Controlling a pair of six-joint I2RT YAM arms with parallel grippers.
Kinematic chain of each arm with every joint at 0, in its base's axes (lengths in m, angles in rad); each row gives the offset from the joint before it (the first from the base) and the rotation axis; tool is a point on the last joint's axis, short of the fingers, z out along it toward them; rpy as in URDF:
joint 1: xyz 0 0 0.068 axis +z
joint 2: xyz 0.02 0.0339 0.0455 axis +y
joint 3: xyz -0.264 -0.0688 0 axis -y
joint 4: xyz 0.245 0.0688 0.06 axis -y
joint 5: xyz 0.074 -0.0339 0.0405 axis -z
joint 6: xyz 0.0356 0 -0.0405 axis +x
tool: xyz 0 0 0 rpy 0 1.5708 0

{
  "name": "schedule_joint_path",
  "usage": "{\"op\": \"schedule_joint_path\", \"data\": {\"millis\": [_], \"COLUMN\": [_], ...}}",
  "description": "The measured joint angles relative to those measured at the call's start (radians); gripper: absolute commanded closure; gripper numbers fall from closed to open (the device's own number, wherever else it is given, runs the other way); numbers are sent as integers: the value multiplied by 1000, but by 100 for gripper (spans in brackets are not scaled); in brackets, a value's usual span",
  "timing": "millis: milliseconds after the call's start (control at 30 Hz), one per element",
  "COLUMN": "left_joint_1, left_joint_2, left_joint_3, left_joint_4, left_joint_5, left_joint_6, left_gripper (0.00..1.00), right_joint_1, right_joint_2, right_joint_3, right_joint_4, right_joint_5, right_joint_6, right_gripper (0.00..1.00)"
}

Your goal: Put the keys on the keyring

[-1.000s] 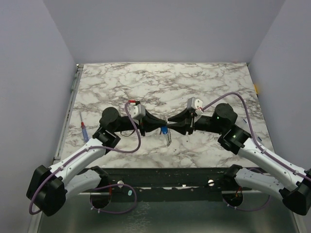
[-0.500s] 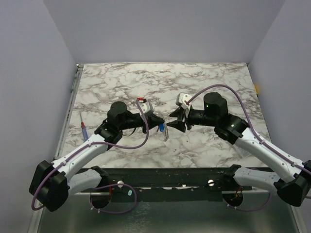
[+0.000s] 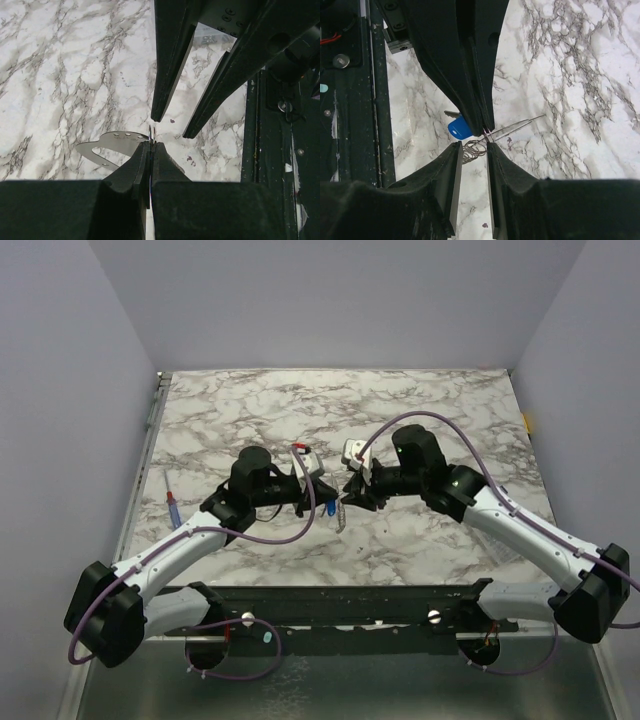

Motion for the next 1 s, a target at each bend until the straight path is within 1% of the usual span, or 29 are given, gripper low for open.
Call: {"op": "schedule_joint_path", "data": {"millis": [133, 367, 433, 533, 733, 833, 900, 1000], "left_joint_1": [-9, -21, -22, -23, -23, -23, -23, -23], "left_joint_2": [3, 9, 10, 10, 10, 10, 10, 10], "left_joint_3": [2, 2, 2, 2, 2, 2, 2, 2], "left_joint_4": [-13, -27, -35, -43, -58, -64, -65, -65], "left_joint_5": [-3, -7, -8, -11, -11, -11, -11, -14], "left_joint_6": [11, 21, 21, 22, 22, 22, 23, 25], "left_gripper": [100, 100, 100, 100, 100, 100, 100, 100], "right_joint_1": [3, 7, 10, 13, 16, 18, 19, 24], "right_joint_2": [11, 27, 32, 40, 49, 54, 56, 58], "right_joint_3": [0, 0, 0, 0, 0, 0, 0, 0], "right_joint_4": [-3, -2, -3, -2, 0, 0, 1, 1], "right_joint_5": [-1, -2, -2, -2, -2, -2, -2, -2], "right_joint_6": [-1, 0, 0, 0, 0, 0, 0, 1], "right_gripper": [63, 62, 63, 69, 69, 65, 58, 55]}}
